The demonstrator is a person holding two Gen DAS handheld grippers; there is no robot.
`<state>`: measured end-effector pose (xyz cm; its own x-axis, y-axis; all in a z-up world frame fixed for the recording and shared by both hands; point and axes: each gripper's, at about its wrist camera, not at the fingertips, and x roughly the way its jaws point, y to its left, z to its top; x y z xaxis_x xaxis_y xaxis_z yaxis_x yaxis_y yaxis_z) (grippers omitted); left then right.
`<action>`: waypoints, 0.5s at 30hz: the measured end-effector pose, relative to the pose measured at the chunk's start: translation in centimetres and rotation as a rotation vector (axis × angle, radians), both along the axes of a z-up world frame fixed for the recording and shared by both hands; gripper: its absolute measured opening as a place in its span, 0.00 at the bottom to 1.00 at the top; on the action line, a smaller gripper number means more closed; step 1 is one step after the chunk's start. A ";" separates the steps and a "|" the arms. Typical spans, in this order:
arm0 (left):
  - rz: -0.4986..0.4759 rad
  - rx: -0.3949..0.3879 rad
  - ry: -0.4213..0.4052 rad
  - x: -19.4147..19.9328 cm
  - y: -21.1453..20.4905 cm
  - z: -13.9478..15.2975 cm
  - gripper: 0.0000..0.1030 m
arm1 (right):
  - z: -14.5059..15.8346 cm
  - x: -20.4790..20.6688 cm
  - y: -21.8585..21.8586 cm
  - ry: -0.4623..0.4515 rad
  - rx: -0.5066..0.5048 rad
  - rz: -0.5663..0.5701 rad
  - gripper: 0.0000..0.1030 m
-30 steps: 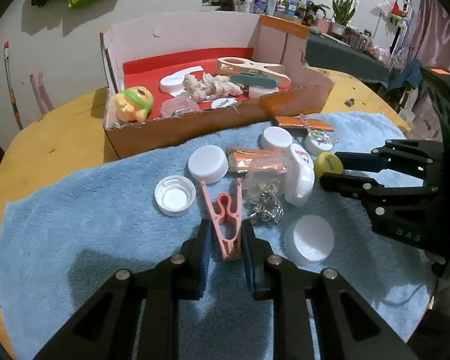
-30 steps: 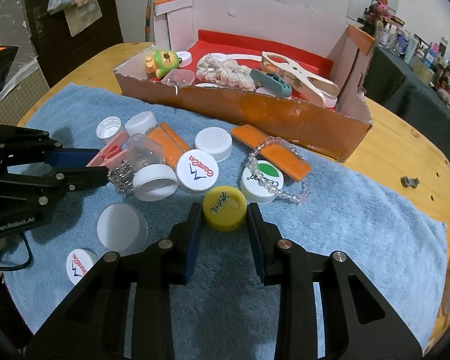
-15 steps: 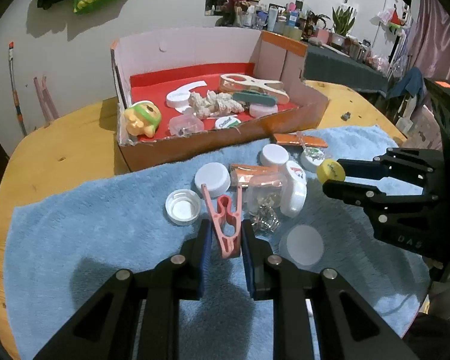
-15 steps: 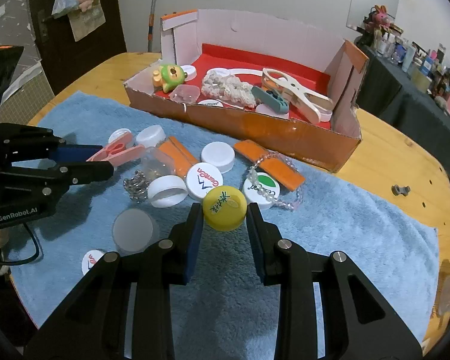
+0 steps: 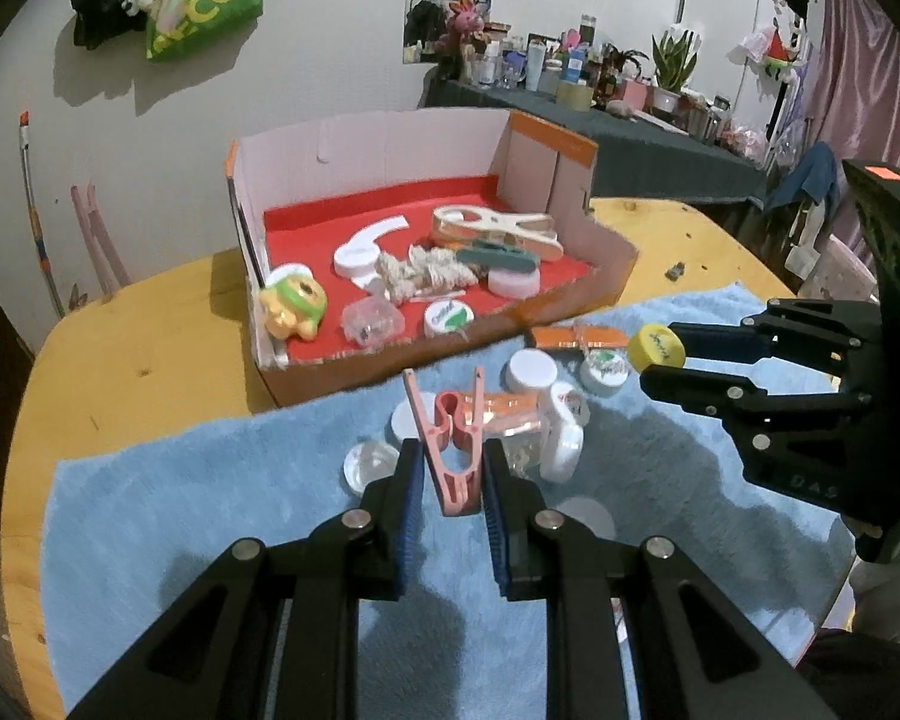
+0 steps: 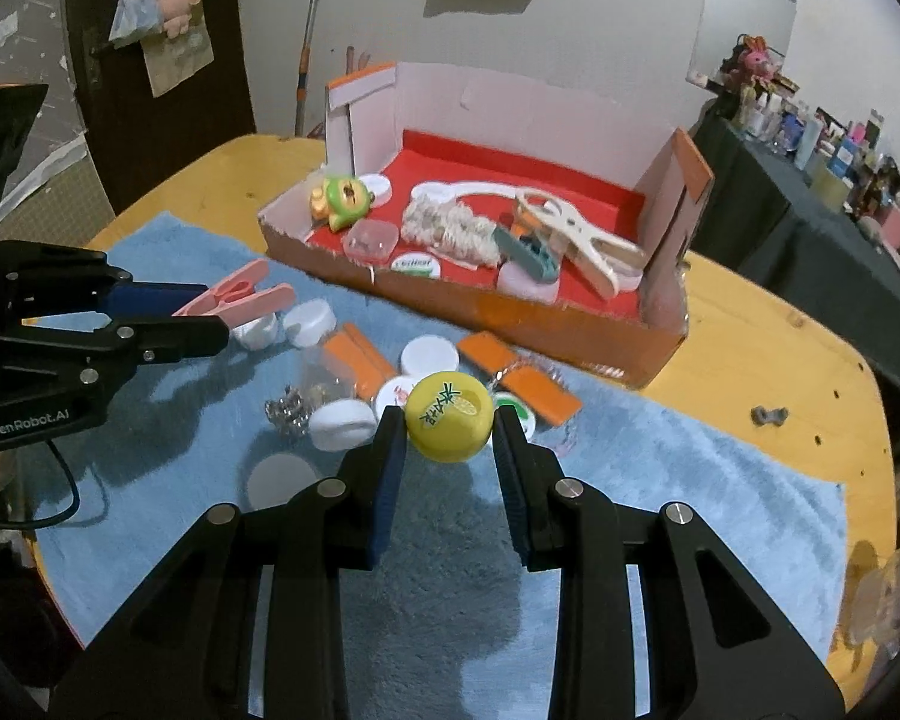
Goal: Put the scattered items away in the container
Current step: 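Carry the pink clip and yellow cap over the cardboard box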
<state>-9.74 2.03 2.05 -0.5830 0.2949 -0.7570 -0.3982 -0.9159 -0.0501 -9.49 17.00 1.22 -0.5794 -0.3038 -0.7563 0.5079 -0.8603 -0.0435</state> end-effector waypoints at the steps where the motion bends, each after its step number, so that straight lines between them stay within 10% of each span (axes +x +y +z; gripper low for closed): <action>1: 0.000 0.001 0.005 -0.1 0.0 0.3 0.20 | 0.2 0.0 0.0 0.003 0.000 -0.001 0.27; 15: 0.001 -0.004 0.045 -1.7 0.0 2.8 0.20 | 3.1 -1.1 -0.5 0.057 0.013 0.017 0.27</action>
